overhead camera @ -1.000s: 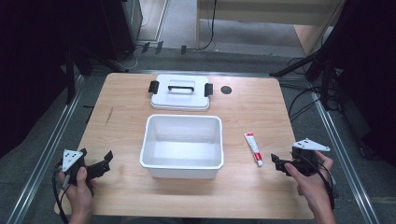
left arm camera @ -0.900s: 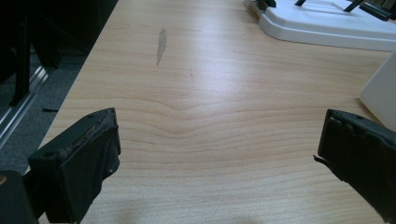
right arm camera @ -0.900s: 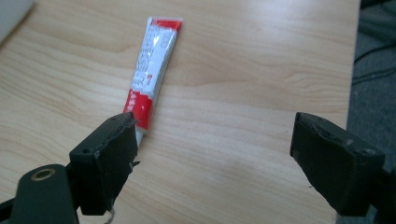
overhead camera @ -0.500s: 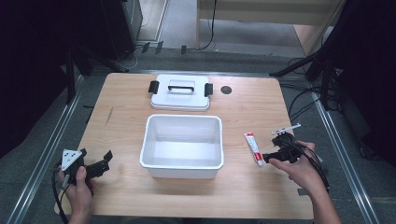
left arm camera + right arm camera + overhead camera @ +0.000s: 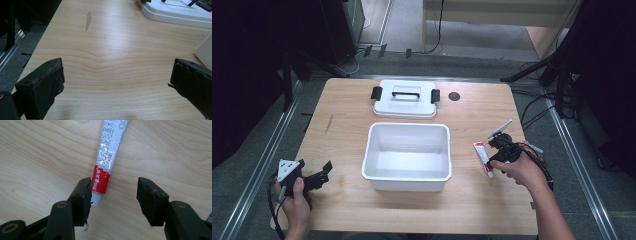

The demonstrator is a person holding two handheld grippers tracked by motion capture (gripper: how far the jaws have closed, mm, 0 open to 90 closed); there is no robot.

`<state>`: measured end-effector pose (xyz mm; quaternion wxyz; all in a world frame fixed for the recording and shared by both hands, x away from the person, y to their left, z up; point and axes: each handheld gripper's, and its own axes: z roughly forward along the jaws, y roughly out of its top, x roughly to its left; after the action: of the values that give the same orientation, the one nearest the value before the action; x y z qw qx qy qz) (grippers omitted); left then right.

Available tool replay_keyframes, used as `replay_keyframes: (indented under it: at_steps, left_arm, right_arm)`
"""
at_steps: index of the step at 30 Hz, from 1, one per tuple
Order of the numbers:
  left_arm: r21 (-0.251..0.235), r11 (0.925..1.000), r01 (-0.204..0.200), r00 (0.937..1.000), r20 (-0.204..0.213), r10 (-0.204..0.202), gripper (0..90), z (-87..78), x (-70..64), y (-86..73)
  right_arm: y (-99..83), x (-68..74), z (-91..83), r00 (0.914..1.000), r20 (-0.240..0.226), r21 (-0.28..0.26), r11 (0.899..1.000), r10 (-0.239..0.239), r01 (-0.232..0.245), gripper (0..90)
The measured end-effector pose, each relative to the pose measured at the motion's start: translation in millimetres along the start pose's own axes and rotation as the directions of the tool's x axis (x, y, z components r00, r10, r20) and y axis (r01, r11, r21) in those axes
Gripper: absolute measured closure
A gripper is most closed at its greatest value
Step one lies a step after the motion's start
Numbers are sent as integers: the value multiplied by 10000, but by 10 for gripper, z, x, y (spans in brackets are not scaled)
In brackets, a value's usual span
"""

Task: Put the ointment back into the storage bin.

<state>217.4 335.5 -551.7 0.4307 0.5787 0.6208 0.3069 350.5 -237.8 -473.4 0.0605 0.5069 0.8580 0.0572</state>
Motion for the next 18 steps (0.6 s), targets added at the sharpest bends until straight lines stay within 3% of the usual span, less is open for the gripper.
replay_keyframes:
  at_steps: [4,6,9,11,16,18]
  left_arm:
    - [43,10000,18,10000,5,-18,0,3,5,2]
    - [70,10000,67,10000,4,-67,0,5,9,3]
    - [84,9999,107,9999,14,-107,0,6,15,5]
    - [81,9999,124,9999,11,-124,0,7,17,5]
    - [160,9998,115,9999,20,-115,0,11,16,8]
    - [153,9998,133,9999,25,-134,0,12,17,8]
  right_arm:
    - [66,26,25,10000,10,202,9998,-54,54,486]
    - [109,45,58,10000,-81,381,9993,-30,33,553]
    - [136,38,92,9995,-289,397,9991,147,-135,550]
    - [153,39,125,9996,-162,508,9985,221,-213,549]
    - [208,51,195,9972,-200,877,9937,721,-700,562]
    - [243,60,230,9908,-273,1106,9855,1323,-1285,592]
